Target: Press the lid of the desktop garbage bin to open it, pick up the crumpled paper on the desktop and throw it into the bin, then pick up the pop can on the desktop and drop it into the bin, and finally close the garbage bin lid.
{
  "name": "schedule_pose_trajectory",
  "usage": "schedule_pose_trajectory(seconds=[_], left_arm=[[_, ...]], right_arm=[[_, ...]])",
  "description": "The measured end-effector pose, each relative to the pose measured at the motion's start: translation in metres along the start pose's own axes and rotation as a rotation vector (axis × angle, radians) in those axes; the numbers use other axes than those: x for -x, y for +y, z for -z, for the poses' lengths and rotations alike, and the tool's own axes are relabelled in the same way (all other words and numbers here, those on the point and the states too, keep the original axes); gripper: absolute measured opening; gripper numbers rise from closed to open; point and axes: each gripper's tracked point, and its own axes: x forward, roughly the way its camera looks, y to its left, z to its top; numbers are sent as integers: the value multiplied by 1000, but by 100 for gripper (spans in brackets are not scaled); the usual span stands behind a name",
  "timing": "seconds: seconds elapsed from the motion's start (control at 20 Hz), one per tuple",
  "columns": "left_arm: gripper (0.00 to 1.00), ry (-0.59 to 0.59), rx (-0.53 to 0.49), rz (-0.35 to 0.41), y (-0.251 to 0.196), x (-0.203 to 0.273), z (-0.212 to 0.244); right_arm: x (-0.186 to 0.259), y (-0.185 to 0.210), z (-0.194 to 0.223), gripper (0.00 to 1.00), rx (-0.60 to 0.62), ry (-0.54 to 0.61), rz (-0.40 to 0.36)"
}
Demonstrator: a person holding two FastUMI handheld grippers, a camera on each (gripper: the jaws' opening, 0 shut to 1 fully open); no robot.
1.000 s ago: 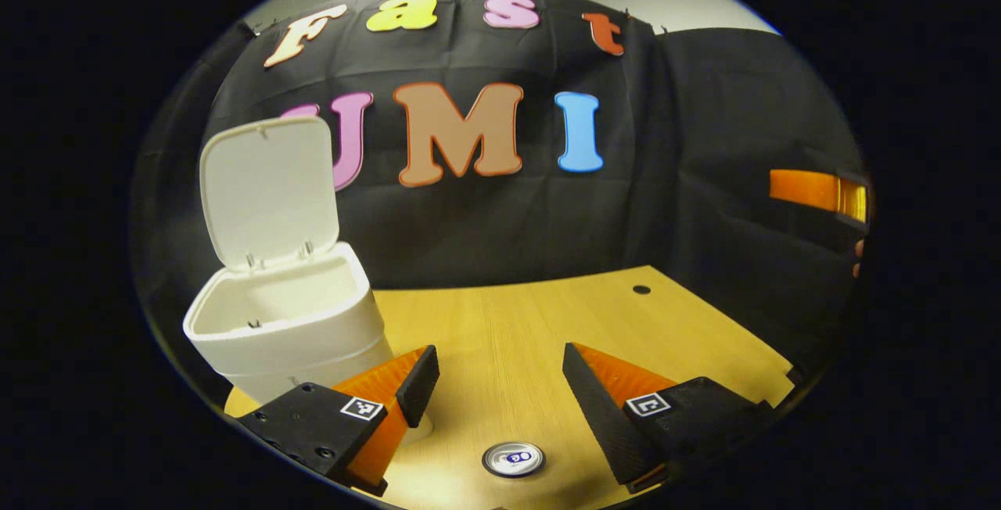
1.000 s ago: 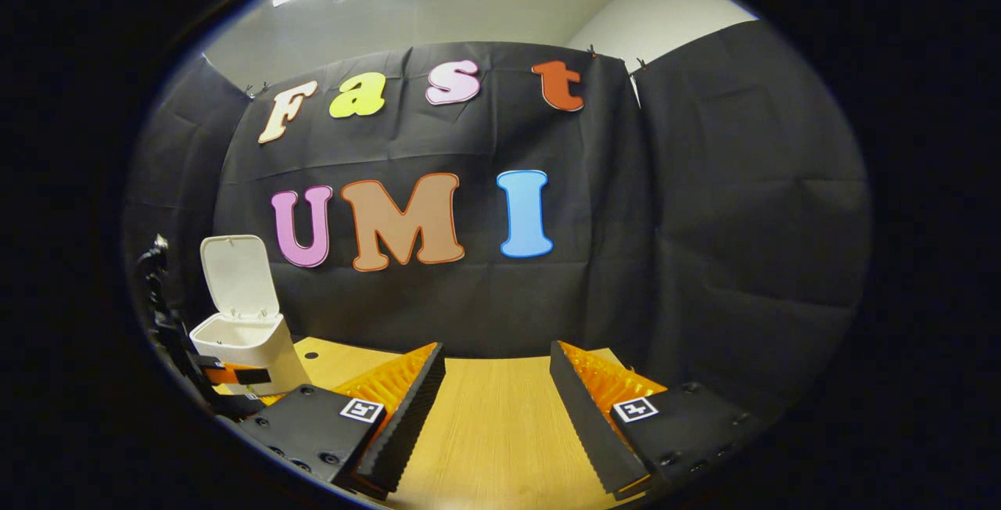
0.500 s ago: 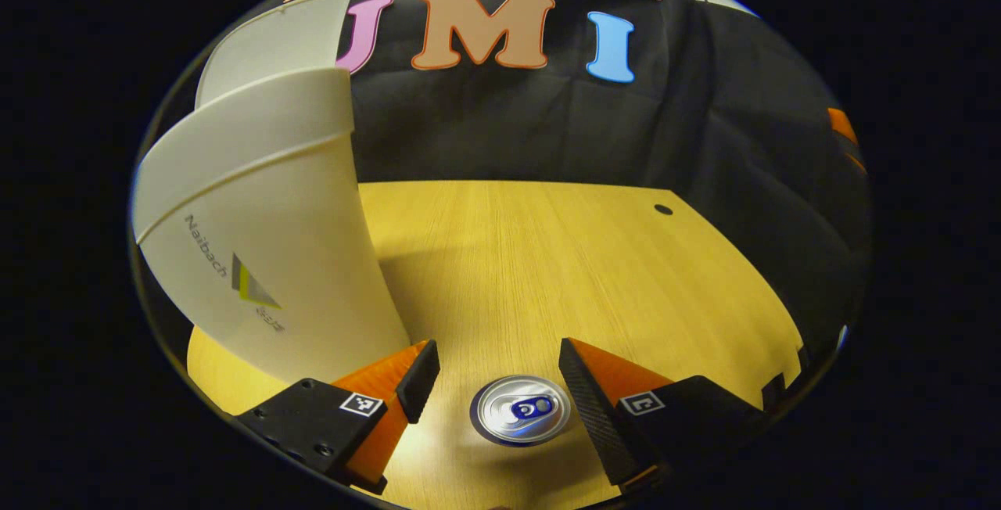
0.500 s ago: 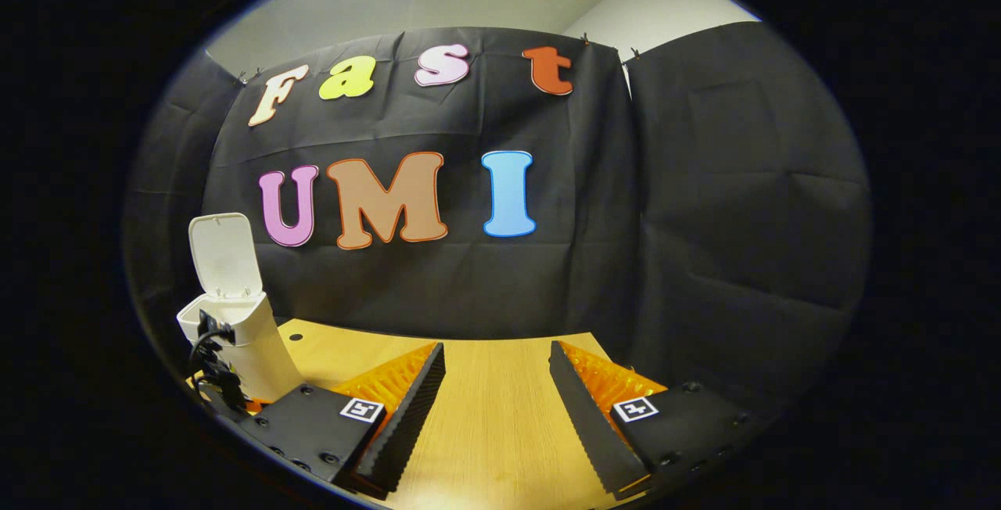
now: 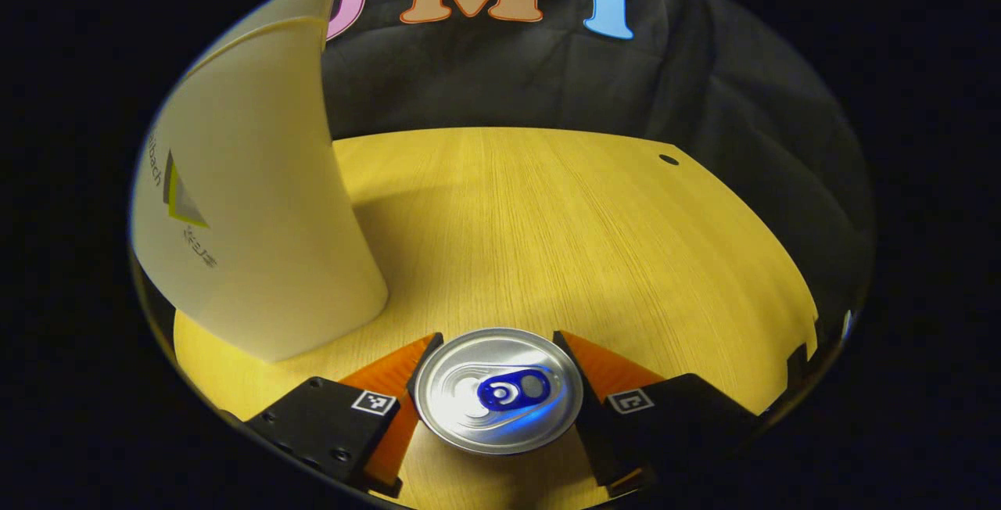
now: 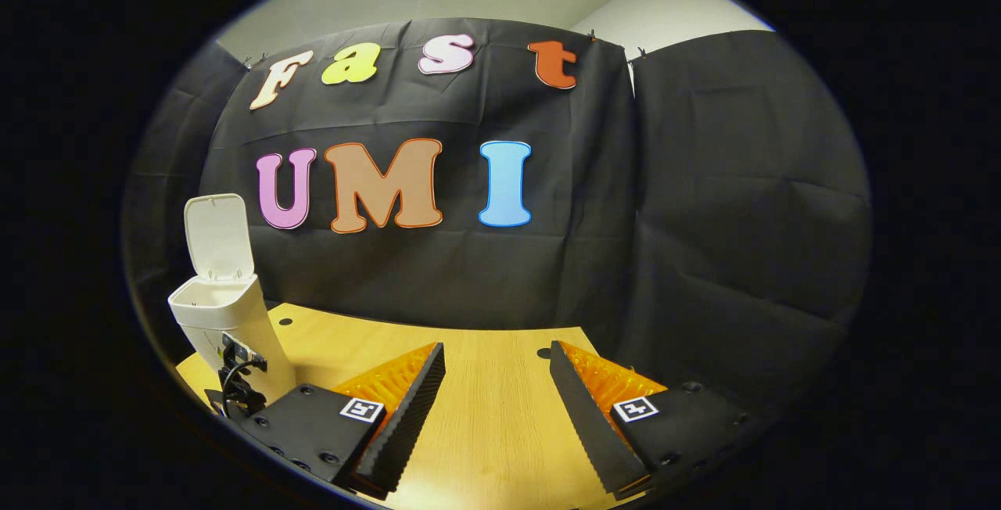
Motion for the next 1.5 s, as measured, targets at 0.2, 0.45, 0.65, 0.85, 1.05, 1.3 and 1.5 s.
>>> schedule_pose_trajectory(seconds=[0.2,0.45,0.65,0.85,1.05,1.3,1.5], left_arm=[[81,-23,14,13,1,5,-2],[81,-188,1,62,-10,44,-40],[80,-363,-25,109,-16,87,-81],[79,-537,-41,132,-10,134,-99],[79,-658,-58,105,-6,181,-115],[78,-768,-104,-36,1,203,-126],[78,-774,-59,-171,15,196,-125]], right_arm=[[-1,3,-2,90,16,-9,-3],[0,10,-7,90,15,-24,-21],[1,16,-9,89,2,-38,-42],[3,20,-11,92,-7,-55,-56],[5,22,-8,92,-24,-54,-66],[5,25,-3,92,-33,-49,-74],[8,26,-2,92,-29,-47,-73]])
